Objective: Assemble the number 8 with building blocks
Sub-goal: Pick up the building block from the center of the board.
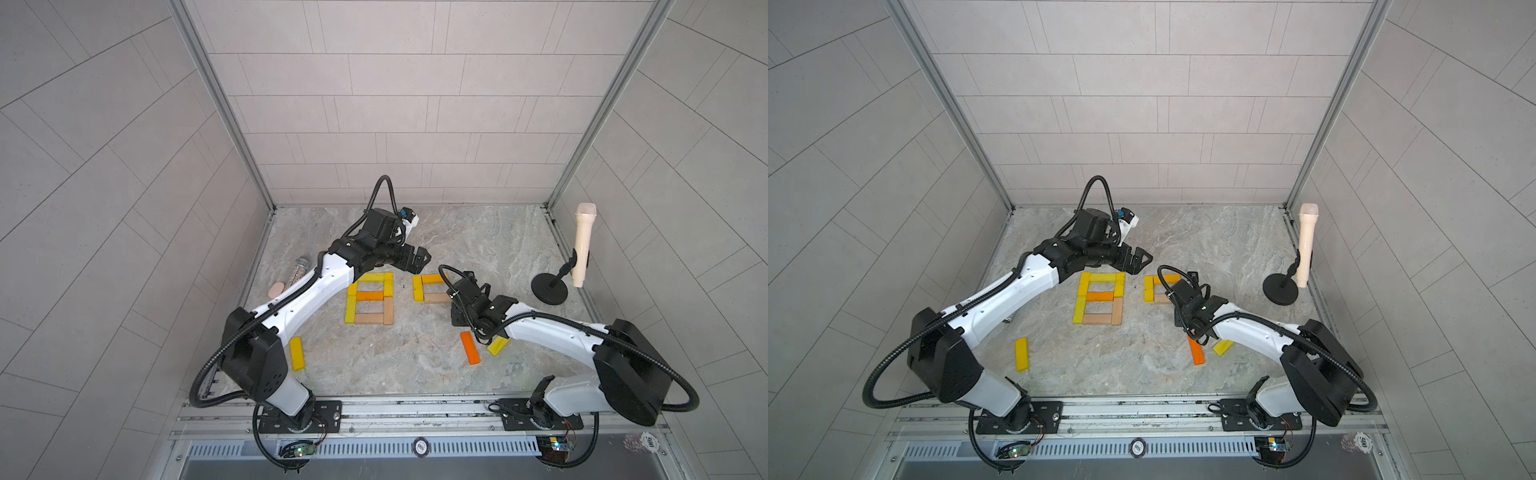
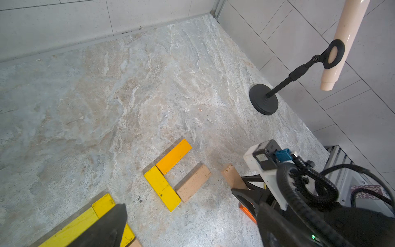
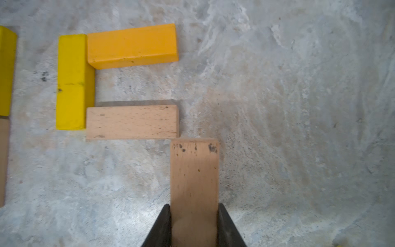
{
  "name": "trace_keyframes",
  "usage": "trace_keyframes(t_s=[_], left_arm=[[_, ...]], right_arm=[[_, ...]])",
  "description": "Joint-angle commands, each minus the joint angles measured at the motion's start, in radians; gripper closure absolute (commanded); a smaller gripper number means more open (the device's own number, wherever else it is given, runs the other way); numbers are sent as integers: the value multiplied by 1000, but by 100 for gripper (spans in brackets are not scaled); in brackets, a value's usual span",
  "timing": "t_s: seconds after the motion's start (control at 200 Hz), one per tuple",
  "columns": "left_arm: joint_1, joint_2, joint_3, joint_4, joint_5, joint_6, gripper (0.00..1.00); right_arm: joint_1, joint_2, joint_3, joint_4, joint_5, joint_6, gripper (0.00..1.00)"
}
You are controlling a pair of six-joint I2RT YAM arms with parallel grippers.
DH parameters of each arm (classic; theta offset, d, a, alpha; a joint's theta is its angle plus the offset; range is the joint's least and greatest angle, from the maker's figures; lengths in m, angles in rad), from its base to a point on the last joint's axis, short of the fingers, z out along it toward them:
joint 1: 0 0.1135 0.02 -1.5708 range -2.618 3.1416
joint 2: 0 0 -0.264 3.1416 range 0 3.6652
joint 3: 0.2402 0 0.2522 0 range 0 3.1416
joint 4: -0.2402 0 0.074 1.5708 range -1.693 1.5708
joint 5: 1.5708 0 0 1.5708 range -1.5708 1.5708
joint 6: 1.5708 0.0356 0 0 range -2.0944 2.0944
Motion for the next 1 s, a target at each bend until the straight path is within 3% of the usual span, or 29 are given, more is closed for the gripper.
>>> trace_keyframes(t_s=[0.0, 0.385, 0.996], left_arm=[[13, -28, 10, 4, 3, -6, 0], [63, -41, 7, 30, 44, -42, 0], [102, -68, 4, 25, 30, -43, 0]], right_arm=[[45, -47, 4, -56, 56, 18, 77], [212, -47, 20, -55, 86, 149, 78], [358, 259, 228, 2, 74, 297, 77]])
